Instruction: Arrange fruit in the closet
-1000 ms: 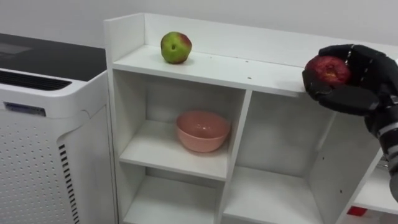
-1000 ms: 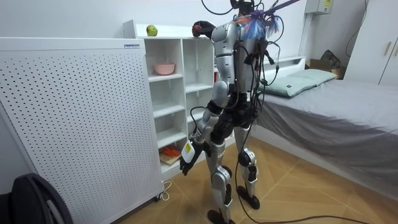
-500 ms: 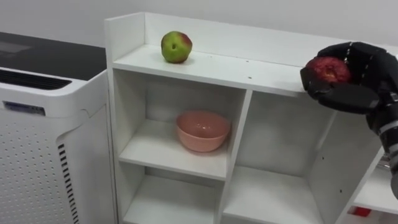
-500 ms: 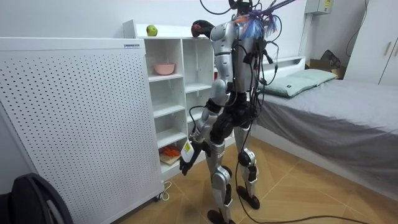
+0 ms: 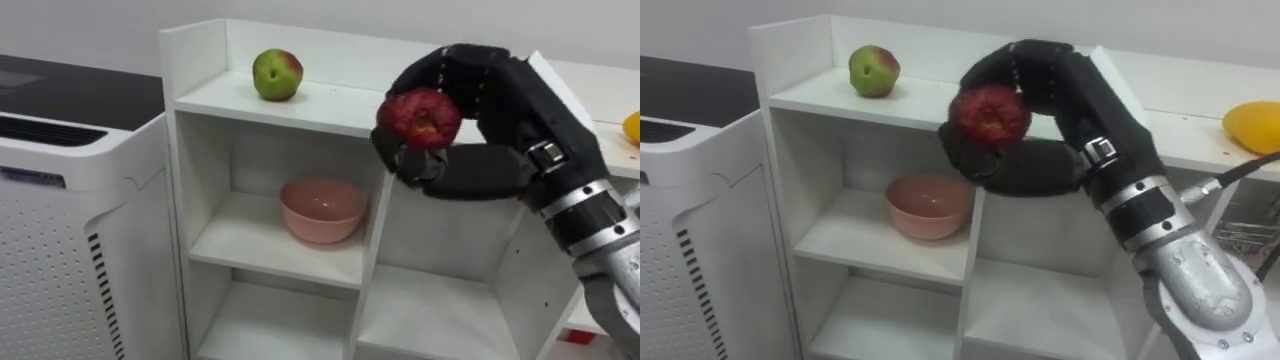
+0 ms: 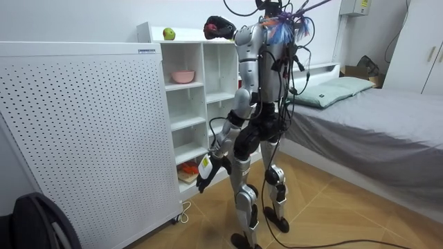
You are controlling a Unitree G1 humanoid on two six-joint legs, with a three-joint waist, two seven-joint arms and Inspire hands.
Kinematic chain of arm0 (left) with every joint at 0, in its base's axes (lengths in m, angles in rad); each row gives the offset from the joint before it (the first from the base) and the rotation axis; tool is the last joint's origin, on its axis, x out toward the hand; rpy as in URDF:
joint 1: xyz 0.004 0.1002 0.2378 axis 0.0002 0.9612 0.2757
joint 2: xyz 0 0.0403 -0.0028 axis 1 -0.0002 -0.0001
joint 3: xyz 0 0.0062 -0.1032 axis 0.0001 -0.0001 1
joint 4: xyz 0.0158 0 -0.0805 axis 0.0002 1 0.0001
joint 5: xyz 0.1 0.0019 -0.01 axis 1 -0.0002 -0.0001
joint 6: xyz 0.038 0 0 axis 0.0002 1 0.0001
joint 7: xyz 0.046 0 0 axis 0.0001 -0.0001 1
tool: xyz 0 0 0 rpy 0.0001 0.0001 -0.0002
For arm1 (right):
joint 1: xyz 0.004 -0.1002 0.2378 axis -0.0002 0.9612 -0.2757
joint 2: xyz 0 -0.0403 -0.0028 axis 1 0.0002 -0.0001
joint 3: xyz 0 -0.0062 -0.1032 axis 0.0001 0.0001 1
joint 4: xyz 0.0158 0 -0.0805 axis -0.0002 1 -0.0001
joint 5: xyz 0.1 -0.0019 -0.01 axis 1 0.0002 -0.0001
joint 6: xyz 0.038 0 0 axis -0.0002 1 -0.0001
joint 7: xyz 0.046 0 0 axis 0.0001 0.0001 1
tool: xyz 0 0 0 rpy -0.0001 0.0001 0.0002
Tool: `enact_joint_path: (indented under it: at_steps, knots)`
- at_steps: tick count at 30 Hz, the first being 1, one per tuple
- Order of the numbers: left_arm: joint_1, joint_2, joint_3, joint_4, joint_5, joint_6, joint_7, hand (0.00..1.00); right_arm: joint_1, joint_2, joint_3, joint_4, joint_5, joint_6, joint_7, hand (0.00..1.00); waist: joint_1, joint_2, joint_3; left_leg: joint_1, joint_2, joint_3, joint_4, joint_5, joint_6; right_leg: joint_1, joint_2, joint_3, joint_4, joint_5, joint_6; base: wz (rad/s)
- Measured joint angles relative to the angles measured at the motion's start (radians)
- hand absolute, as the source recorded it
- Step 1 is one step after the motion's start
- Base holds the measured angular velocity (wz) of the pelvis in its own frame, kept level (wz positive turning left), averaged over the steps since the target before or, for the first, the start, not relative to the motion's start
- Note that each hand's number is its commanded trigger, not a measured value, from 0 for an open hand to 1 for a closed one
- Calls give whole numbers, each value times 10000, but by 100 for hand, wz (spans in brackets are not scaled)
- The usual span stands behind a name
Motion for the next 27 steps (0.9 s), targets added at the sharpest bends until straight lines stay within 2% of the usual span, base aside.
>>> enact_joint_path:
  at_steps: [8, 11, 14, 19, 23, 25, 26, 27]
  knots:
    - [-157, 3, -356, 103, -3, 14, 63, 0, 1106, 105, 467, -1051, -258, 319, 1127, 100, 288, 114, 7, -25, 8, 181, -14, 15, 18, -197, 4, 162, 6, 38, -11, -7]
    - [-211, 9, -367, 236, -8, 0, 126, 0, 1143, 139, 494, -1065, -282, 335, 1378, 100, 318, 140, 19, -28, 9, 248, -30, 19, 26, -243, 3, 239, 7, 64, -4, -7]
    - [-291, 33, -398, 468, 1, -4, 130, 0, 1279, 357, 531, -985, -633, 299, 1502, 100, 304, 142, 29, -26, 8, 247, -28, 20, 28, -229, 4, 242, -1, 69, -2, 0]
    - [-413, 157, -1067, 509, -12, 54, 139, 0, 1757, 592, 1159, 390, -1187, 356, 1509, 100, 339, 139, 74, -248, 27, 250, -25, 29, 41, -513, 2, 260, 94, 73, -7, -1]
    - [-938, 246, -1452, 678, -129, -11, 134, 0, 1910, 1100, 1328, 1624, -2415, 401, 1472, 100, 341, 154, 125, -995, 84, 268, 273, 126, 55, -1291, -11, 260, 434, 125, -77, -3]
    - [-1217, 254, -1595, 952, -294, -160, 127, 0, 1906, 1223, 1327, 2124, -2667, 278, 1375, 100, 323, 271, 212, -1443, 126, 266, 516, 126, 58, -1687, -17, 236, 590, 154, -119, 0]
    - [-1411, 252, -1674, 1077, -403, -228, 131, 0, 1905, 1327, 1321, 2567, -2985, 180, 1233, 100, 306, 263, 206, -1719, 147, 251, 697, 126, 59, -1957, -28, 235, 750, 155, -122, 0]
    - [-1635, 234, -1751, 1214, -402, -309, 137, 0, 1858, 1457, 1312, 3163, -3429, 16, 1002, 100, 322, 327, 249, -2017, 179, 251, 896, 125, 60, -2295, -39, 243, 1002, 153, -124, 0]
